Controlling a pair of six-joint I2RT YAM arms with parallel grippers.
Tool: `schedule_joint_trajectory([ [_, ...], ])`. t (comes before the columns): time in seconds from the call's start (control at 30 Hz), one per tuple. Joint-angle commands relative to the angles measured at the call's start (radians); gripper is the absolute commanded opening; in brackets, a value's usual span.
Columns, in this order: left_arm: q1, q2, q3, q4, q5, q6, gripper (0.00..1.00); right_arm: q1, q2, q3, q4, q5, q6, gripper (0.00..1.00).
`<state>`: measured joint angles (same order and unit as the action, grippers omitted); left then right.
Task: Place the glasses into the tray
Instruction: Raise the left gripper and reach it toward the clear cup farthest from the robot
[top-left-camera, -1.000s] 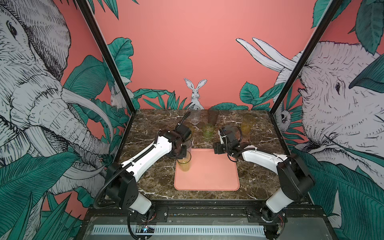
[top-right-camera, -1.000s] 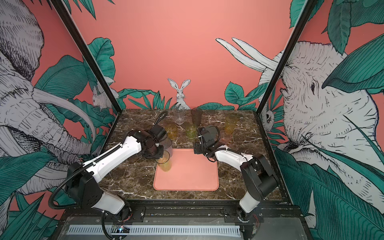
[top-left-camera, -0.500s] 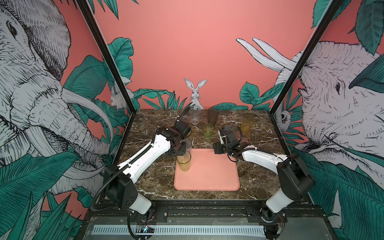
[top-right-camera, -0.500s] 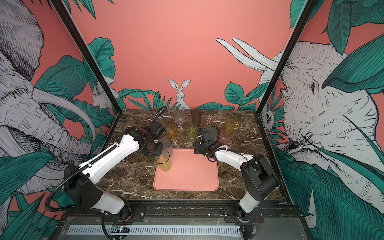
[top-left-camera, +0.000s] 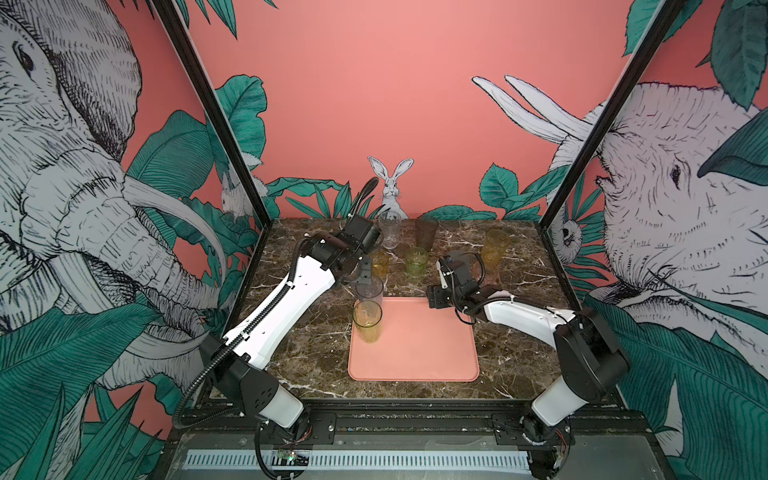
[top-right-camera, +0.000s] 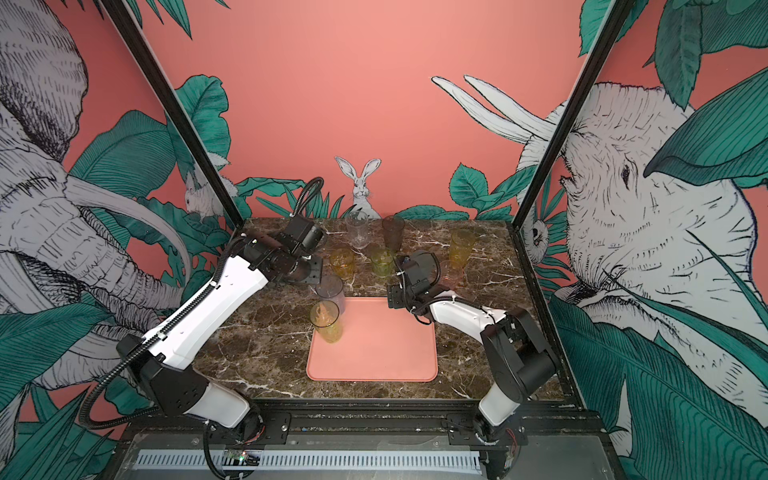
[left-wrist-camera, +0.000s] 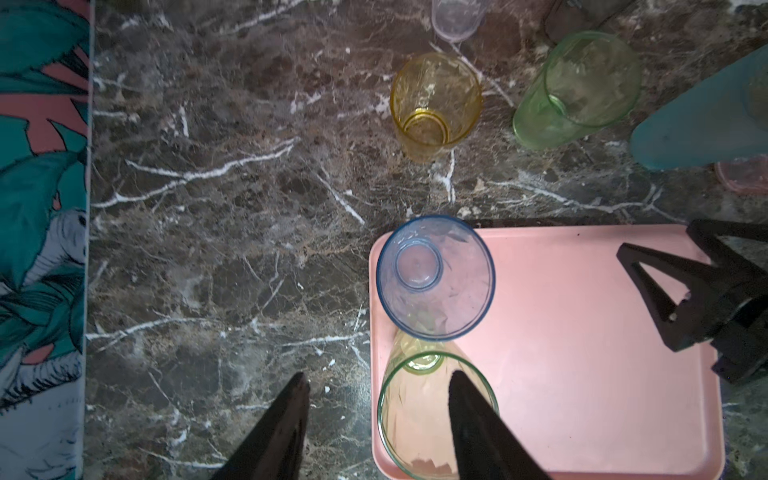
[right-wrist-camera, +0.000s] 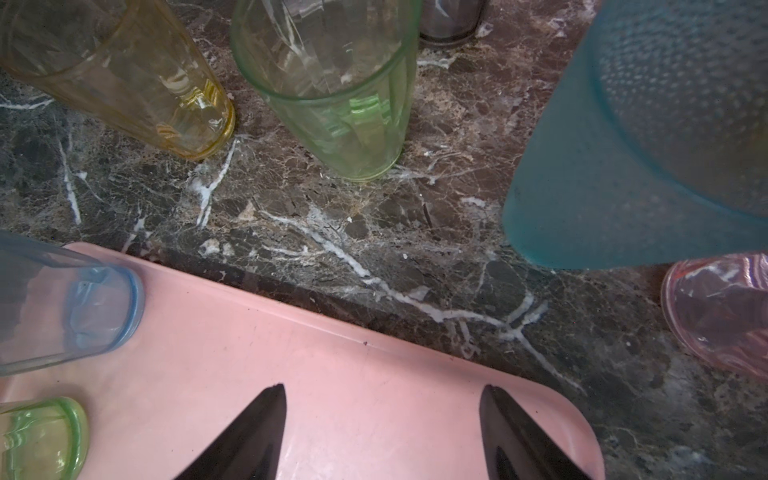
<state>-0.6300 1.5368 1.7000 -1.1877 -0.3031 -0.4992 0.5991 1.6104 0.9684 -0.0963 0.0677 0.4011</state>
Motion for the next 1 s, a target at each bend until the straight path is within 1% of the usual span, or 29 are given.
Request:
schedule_joint_trajectory([
  [0.0, 0.015, 0.035, 0.064, 0.008, -0.032, 0.025, 0.59, -0.004, -0.044, -0.016, 0.04, 0.004, 0.013, 0.76],
  [0.17, 0.06, 0.077, 0.104, 0.092, 0.003, 0.043, 0.65, -0.005, -0.04, -0.015, 0.041, -0.008, 0.018, 0.76],
  [0.3, 0.113, 0.095, 0.098, 0.171, 0.049, 0.034, 0.69, -0.005, -0.041, -0.01, 0.03, 0.009, 0.013, 0.76],
  [0.53, 0.169, 0.122, 0.078, 0.298, 0.093, 0.034, 0.78, -0.005, -0.056, -0.02, 0.04, 0.009, 0.013, 0.76],
  [0.67, 0.185, 0.154, 0.09, 0.355, 0.109, 0.049, 0.91, -0.005, -0.056, -0.018, 0.035, 0.012, 0.012, 0.76],
  [0.77, 0.192, 0.179, 0.099, 0.396, 0.122, 0.059, 0.98, -0.005, -0.059, -0.019, 0.034, 0.017, 0.01, 0.76],
  [0.8, 0.196, 0.189, 0.105, 0.406, 0.124, 0.059, 0.99, -0.005, -0.059, -0.018, 0.032, 0.017, 0.01, 0.76],
  [0.97, 0.22, 0.266, 0.161, 0.421, 0.145, 0.038, 0.99, -0.004, -0.066, -0.02, 0.035, 0.017, 0.01, 0.76],
])
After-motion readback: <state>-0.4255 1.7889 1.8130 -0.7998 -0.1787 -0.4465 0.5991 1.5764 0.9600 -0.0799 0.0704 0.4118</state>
